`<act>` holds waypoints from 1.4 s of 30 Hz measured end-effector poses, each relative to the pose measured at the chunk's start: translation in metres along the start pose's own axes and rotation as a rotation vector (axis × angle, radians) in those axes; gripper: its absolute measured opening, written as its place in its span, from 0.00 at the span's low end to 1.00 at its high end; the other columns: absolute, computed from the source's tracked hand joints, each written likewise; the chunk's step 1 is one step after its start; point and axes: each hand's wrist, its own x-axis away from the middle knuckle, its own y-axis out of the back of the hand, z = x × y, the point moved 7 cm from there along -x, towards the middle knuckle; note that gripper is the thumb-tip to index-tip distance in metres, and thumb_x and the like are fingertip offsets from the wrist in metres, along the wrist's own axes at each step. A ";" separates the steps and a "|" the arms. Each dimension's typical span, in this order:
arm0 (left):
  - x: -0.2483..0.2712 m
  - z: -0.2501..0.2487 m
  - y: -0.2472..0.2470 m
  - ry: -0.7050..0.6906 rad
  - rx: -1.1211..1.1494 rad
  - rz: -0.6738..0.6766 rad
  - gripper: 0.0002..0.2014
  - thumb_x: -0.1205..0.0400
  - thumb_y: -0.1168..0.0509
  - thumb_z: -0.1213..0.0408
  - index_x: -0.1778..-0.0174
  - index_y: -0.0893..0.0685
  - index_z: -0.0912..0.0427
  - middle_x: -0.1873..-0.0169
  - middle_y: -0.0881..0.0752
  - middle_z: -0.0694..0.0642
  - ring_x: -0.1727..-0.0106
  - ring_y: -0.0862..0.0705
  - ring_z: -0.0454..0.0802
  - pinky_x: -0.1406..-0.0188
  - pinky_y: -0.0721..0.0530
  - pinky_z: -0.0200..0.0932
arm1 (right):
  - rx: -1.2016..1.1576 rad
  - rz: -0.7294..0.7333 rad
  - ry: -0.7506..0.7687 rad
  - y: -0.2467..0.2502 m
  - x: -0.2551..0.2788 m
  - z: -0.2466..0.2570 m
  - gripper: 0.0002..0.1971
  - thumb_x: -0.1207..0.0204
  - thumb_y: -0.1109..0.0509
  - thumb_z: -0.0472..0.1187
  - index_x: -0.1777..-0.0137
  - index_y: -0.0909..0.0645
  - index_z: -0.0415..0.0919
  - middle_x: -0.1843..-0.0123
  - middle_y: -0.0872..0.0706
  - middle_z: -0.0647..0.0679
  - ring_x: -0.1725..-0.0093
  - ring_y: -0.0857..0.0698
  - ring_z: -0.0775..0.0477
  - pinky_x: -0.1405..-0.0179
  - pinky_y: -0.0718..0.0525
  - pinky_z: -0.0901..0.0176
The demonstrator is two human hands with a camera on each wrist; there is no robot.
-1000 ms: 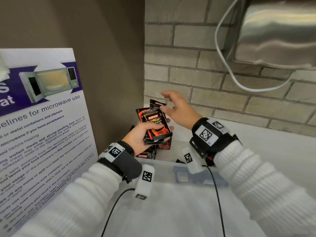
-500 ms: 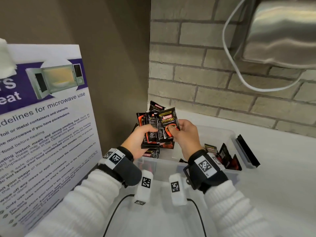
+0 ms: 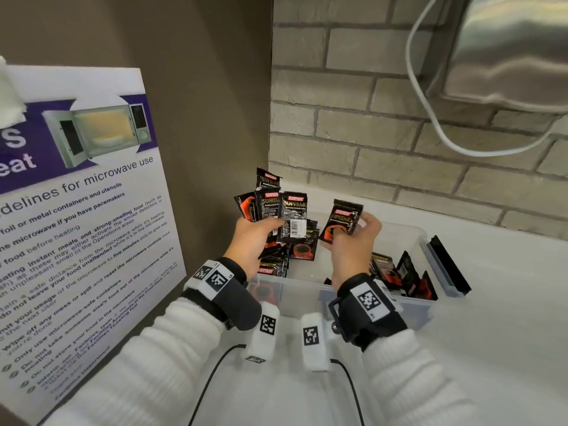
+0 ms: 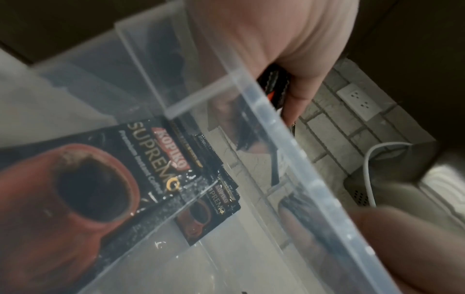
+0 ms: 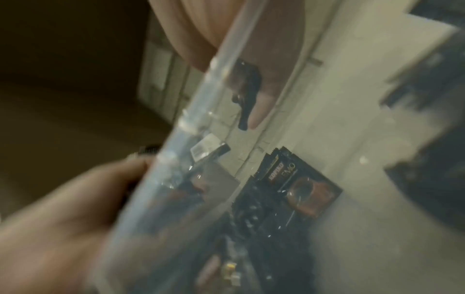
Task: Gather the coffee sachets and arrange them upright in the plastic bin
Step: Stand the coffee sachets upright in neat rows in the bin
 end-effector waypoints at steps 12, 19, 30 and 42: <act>0.003 0.000 -0.015 -0.071 -0.106 0.143 0.15 0.17 0.41 0.49 0.40 0.17 0.51 0.45 0.12 0.56 0.41 0.14 0.54 0.38 0.18 0.55 | 0.402 0.574 0.076 -0.055 0.026 0.001 0.18 0.19 0.38 0.47 0.32 0.24 0.43 0.37 0.17 0.42 0.52 0.13 0.48 0.42 0.14 0.50; -0.002 0.004 -0.012 0.021 0.159 0.175 0.15 0.15 0.46 0.60 0.48 0.17 0.64 0.54 0.13 0.63 0.59 0.14 0.57 0.63 0.12 0.48 | -0.014 0.397 -0.054 -0.037 0.015 0.006 0.28 0.20 0.44 0.23 0.32 0.37 0.58 0.48 0.16 0.47 0.52 0.14 0.47 0.52 0.13 0.47; -0.008 0.002 0.003 -0.119 0.003 0.001 0.15 0.23 0.31 0.69 0.40 0.18 0.58 0.46 0.11 0.59 0.43 0.13 0.57 0.38 0.19 0.61 | 0.316 0.404 0.244 -0.047 0.021 0.012 0.17 0.18 0.45 0.28 0.34 0.21 0.36 0.41 0.26 0.49 0.37 0.21 0.44 0.38 0.17 0.44; -0.005 0.006 -0.007 0.000 0.032 0.112 0.23 0.16 0.44 0.46 0.32 0.22 0.56 0.41 0.14 0.59 0.41 0.14 0.55 0.37 0.19 0.55 | 0.565 0.533 0.253 -0.056 0.032 0.009 0.12 0.24 0.33 0.44 0.40 0.21 0.51 0.44 0.22 0.51 0.45 0.21 0.52 0.40 0.21 0.57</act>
